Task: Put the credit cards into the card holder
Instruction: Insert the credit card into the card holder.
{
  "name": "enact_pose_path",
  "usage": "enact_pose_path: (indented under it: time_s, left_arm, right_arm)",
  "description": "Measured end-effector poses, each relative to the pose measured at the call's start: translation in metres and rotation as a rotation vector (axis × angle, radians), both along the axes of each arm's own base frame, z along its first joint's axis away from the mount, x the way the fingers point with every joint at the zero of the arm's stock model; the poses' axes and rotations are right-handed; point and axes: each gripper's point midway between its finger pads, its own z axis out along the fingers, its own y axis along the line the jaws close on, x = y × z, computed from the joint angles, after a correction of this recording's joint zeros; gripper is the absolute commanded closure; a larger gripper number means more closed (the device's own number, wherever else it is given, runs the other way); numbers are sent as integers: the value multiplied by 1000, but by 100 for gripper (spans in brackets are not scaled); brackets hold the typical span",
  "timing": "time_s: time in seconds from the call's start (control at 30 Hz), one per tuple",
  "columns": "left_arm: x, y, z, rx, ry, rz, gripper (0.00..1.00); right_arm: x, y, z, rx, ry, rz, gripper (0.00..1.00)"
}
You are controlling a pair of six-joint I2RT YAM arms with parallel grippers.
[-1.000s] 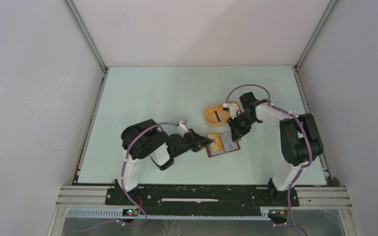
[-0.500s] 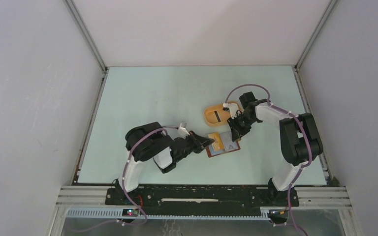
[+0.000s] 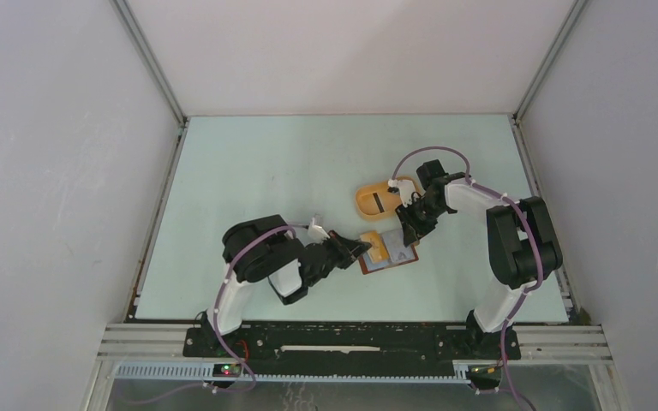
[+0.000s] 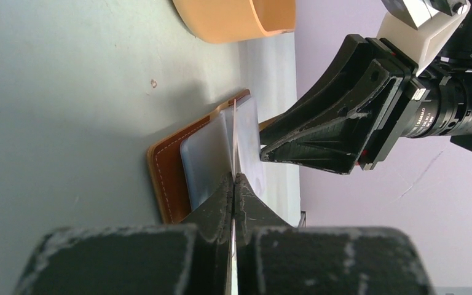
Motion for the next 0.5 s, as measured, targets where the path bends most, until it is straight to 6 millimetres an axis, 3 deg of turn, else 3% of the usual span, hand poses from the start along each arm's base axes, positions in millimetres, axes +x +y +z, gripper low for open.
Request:
enact_pose_path:
  time_s: [0.17,0.4,0.5]
  left_arm:
    - [-4,1,1,6,-5,-3,100]
    - [-7,0,23,-24,-43,-6,100]
    - [-7,0,23,-19,-49,-5,100]
  right_arm:
    - [0,0,0,0,0,0,67]
    - [0,0,0,0,0,0,67]
    - [0,0,0,0,0,0,67]
